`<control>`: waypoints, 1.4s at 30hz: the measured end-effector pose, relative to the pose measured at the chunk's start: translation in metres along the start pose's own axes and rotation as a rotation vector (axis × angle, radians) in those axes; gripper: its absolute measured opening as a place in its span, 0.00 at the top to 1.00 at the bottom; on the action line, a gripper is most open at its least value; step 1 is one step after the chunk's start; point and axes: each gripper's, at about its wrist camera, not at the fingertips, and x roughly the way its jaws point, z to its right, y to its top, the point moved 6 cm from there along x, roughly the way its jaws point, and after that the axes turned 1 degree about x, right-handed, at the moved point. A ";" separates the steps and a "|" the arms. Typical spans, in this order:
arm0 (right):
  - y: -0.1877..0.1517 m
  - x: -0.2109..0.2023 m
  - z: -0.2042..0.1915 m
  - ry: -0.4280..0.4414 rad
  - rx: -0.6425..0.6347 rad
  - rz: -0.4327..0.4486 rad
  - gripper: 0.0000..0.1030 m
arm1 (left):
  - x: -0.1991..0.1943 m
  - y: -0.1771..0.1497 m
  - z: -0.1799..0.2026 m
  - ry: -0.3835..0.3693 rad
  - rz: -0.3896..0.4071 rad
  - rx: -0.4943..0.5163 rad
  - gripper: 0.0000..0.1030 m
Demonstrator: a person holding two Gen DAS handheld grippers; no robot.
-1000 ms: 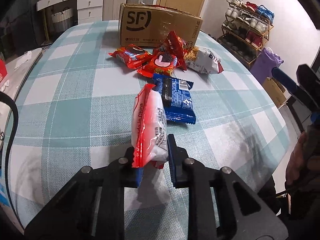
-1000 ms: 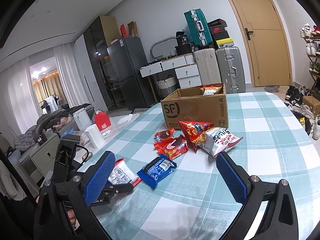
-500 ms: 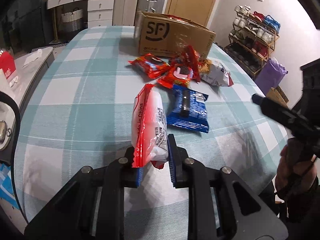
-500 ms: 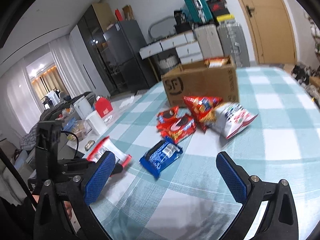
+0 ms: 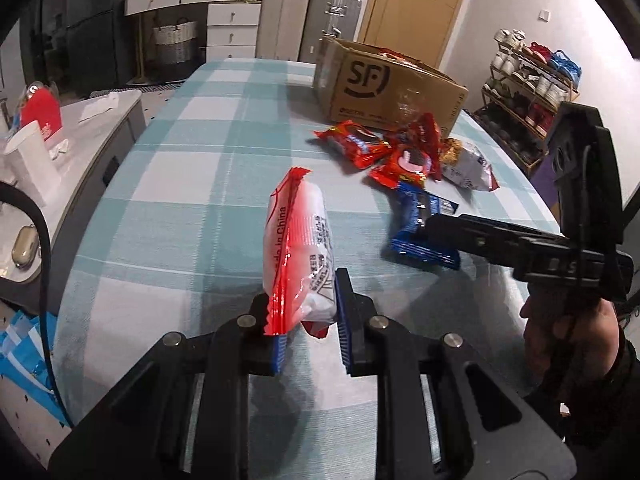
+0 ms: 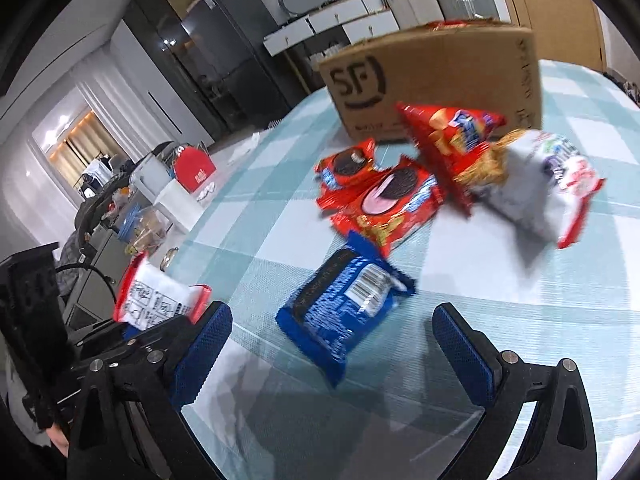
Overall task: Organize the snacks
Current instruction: 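Grasp the blue cookie pack with the right gripper while left holds wafer pack, then carry both packs over the cardboard box with both grippers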
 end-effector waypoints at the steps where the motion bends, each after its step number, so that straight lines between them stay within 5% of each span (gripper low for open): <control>1: 0.001 0.005 -0.003 -0.023 -0.009 -0.002 0.01 | -0.001 -0.001 -0.002 0.006 0.001 0.000 0.83; 7: 0.010 0.030 -0.017 -0.138 -0.077 -0.019 0.08 | 0.000 -0.005 -0.007 0.040 0.000 0.006 0.83; 15: 0.011 0.042 -0.027 -0.175 -0.186 -0.030 0.58 | 0.001 -0.008 -0.007 0.039 0.000 0.009 0.83; 32: 0.006 -0.004 -0.018 -0.034 -0.151 0.042 0.58 | -0.002 0.004 0.006 0.043 0.002 0.033 0.83; 42: 0.036 -0.068 -0.014 0.004 -0.155 0.163 0.58 | -0.022 0.059 0.045 -0.021 0.081 0.113 0.83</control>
